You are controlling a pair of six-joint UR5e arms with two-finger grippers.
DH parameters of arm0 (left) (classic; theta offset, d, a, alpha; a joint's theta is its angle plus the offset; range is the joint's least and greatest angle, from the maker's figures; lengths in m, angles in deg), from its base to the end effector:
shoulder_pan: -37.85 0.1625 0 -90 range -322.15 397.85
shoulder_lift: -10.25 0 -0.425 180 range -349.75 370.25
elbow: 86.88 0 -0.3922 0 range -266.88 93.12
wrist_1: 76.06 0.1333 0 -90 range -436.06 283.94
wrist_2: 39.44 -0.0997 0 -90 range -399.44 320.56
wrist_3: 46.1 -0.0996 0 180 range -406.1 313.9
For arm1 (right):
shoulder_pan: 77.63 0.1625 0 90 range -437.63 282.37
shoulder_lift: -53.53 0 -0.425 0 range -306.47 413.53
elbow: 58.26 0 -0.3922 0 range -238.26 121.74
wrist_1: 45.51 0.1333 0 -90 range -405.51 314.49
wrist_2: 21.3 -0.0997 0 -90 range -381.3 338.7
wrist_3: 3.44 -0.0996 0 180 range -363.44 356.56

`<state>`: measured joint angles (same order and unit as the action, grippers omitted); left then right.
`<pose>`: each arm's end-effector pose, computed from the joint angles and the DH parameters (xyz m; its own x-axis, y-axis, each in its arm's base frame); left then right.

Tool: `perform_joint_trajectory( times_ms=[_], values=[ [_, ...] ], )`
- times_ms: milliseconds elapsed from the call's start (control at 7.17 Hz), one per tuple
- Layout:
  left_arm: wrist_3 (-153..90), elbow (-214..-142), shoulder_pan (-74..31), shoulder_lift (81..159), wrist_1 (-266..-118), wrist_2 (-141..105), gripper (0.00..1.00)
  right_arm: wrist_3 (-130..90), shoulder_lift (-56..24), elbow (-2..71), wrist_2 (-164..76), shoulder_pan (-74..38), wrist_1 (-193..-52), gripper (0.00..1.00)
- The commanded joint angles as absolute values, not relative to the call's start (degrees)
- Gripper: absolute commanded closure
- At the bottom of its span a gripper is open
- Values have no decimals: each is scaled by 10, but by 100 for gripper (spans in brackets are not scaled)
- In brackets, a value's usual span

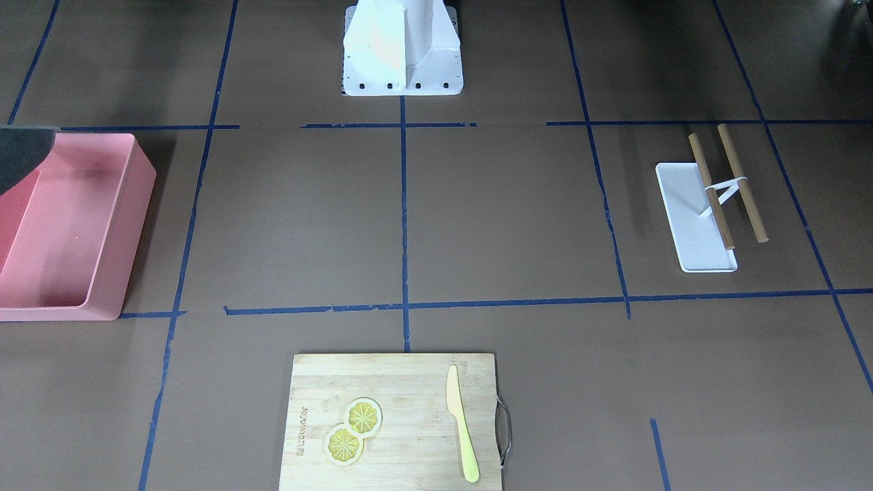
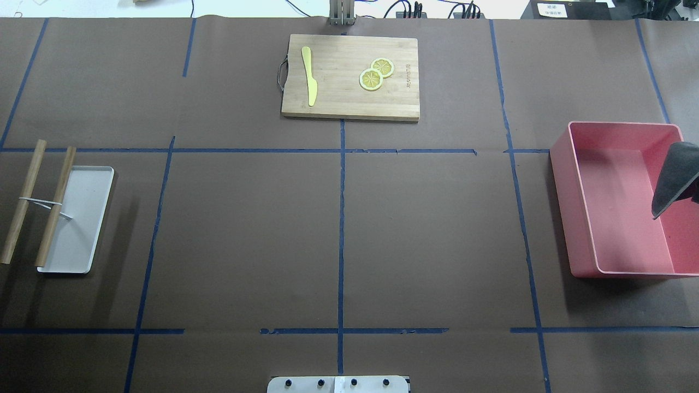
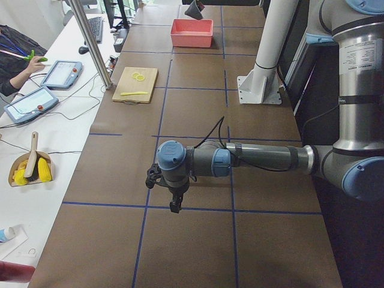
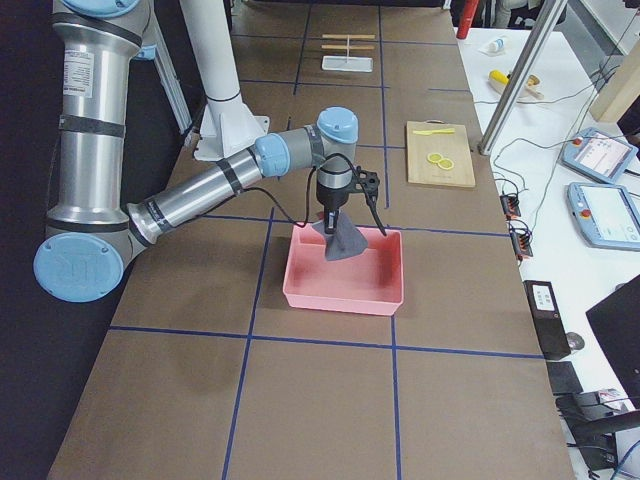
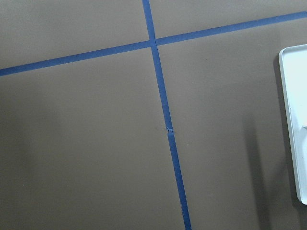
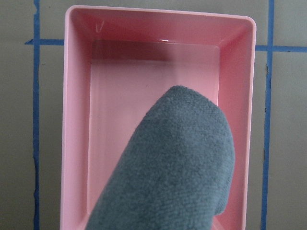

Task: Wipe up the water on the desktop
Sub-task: 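Lower the cloth into the pink bin and open the right gripper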

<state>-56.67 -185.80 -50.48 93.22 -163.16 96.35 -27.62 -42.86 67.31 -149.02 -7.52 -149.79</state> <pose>-0.0491 -0.4400 0.6426 0.6802 0.1909 -0.7078 -0.1566 0.9811 0.1141 -0.0720 -0.4118 0.4441 0.7644 -0.0082 0.6447 0.0172 0.9998 -0.0076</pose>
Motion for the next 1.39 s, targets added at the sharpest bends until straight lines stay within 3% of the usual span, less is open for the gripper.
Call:
perform_joint_trajectory(
  times_ms=[0,697,1255],
  values=[
    [-567,-1858,-505,932,-1632,963,0,-281,-428,673,-1491,-72,-1496,0],
    [-567,-1858,-505,933,-1632,963,0,-242,-431,664,-1493,-41,-1496,0],
    [-567,-1857,-505,933,-1632,963,0,59,-485,561,-1538,119,-1496,0]
  ],
)
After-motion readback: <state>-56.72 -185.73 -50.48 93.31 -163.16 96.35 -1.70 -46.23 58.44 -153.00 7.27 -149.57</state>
